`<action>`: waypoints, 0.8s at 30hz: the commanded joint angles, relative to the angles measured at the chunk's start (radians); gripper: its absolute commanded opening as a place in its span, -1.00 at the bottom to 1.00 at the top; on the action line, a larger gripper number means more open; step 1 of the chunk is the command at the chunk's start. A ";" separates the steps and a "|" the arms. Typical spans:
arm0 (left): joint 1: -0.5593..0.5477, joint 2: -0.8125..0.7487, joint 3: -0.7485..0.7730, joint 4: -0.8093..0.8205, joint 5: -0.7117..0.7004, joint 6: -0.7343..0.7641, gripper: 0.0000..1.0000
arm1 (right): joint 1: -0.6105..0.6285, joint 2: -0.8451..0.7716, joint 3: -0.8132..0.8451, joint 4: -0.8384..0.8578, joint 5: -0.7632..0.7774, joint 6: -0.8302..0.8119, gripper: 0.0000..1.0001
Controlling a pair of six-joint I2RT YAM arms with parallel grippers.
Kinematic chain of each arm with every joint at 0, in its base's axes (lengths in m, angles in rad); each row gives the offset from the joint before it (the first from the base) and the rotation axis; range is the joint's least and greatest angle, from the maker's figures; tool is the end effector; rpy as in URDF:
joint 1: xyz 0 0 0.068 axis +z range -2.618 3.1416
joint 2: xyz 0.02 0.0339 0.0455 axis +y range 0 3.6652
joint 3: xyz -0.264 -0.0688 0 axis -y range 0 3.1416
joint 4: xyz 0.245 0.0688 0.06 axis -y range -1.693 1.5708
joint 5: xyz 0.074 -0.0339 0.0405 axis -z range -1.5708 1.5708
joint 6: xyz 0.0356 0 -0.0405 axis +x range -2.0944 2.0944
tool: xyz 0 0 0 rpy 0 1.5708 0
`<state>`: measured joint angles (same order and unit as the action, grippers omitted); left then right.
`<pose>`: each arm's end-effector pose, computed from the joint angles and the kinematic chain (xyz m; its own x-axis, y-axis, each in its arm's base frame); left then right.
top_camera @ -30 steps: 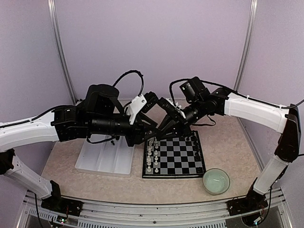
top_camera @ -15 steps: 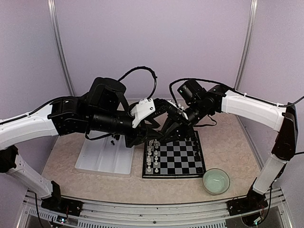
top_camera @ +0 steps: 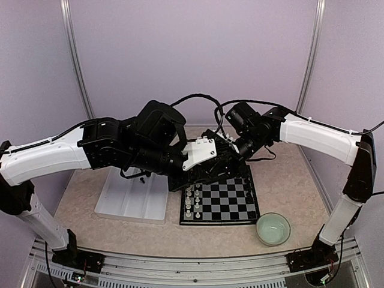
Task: Set up the chess pieces on the board
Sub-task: Pass from the right arm to the left
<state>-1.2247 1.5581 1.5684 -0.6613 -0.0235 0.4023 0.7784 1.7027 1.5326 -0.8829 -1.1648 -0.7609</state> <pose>0.1189 -0.3273 0.3736 0.1766 0.6642 -0.7264 0.9400 0.1050 0.3246 0.2262 0.2690 0.3164 -0.0336 -0.4156 -0.9089 -0.8620 -0.4483 0.2368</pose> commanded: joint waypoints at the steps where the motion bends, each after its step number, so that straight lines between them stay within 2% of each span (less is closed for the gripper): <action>1: -0.013 0.023 0.035 -0.118 -0.051 0.026 -0.37 | 0.012 0.004 0.014 -0.043 -0.024 -0.046 -0.74; 3: -0.013 0.007 0.027 -0.122 -0.055 0.032 -0.37 | 0.017 0.003 0.011 -0.046 -0.013 -0.050 -0.74; 8: -0.015 0.005 0.027 -0.130 -0.053 0.047 -0.52 | 0.036 0.009 0.018 -0.057 0.003 -0.060 -0.73; 15: -0.028 0.074 0.068 -0.199 -0.148 0.072 -0.85 | 0.054 0.014 0.032 -0.095 0.009 -0.090 -0.73; 20: -0.036 0.084 0.093 -0.177 -0.107 0.067 -0.91 | 0.056 0.018 0.034 -0.094 0.014 -0.086 -0.71; 24: -0.045 0.103 0.140 -0.160 -0.091 0.039 -0.95 | 0.051 0.010 0.028 -0.080 0.059 -0.069 -0.39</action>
<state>-1.2633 1.6249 1.6531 -0.8394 -0.1184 0.4709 0.8120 1.7206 1.5372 -0.9810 -1.1042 -0.8322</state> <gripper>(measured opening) 0.072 0.241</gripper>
